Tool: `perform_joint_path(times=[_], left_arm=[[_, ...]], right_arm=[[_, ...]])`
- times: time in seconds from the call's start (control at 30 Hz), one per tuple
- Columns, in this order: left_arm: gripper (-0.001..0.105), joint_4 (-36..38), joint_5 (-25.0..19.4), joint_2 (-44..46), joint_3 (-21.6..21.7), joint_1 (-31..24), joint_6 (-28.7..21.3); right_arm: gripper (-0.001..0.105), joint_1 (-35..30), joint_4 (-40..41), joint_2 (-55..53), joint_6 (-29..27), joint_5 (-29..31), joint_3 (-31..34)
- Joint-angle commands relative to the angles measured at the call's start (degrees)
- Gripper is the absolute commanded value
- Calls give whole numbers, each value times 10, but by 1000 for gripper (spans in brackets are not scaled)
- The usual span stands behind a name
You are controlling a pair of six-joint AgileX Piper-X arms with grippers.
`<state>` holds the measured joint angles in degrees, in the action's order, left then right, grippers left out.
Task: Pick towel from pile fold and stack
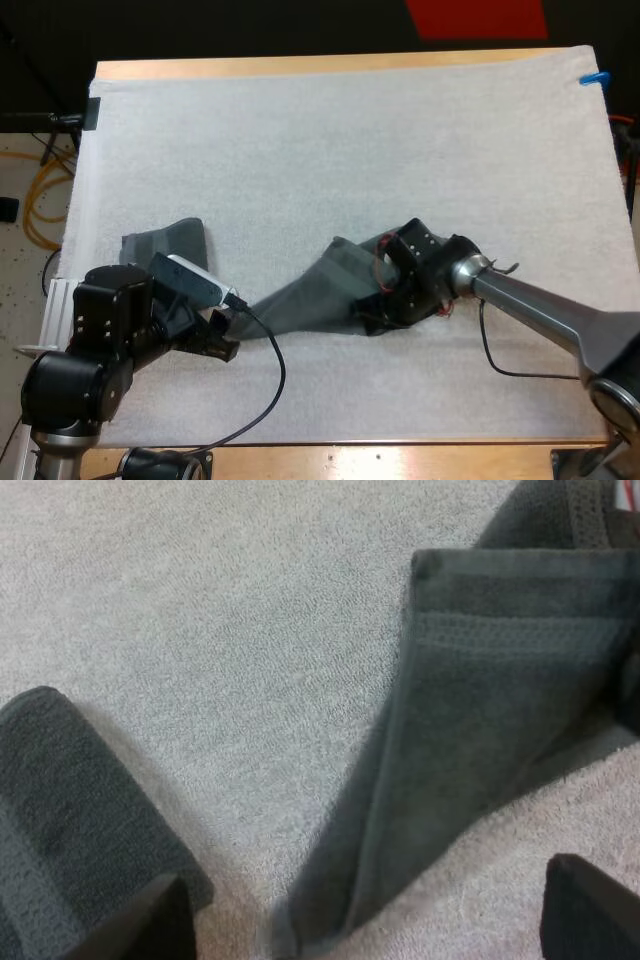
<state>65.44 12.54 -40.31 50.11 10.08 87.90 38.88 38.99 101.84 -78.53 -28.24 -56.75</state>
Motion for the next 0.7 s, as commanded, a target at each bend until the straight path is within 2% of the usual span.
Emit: perform_joint_path(times=[0.0,0.17,0.3,0.43,0.5,0.6,0.67], left_arm=[[67,-1,10,1,0,2,-3],[67,-3,97,-24,-19,2,-8],[67,-16,102,-47,-43,8,-8],[67,-27,95,-75,-66,66,-27],[67,-27,64,-89,-75,111,-46],[67,-27,-43,-123,-90,176,-69],[67,-32,-143,-154,-99,212,-70]], right_arm=[[0,1,23,-16,-21,21,1],[0,1,79,-69,-59,86,1],[0,1,112,-89,-71,140,1],[0,1,128,-94,-79,160,3],[0,1,126,-94,-79,160,3],[0,1,125,-94,-79,160,3],[0,1,125,-94,-79,160,3]])
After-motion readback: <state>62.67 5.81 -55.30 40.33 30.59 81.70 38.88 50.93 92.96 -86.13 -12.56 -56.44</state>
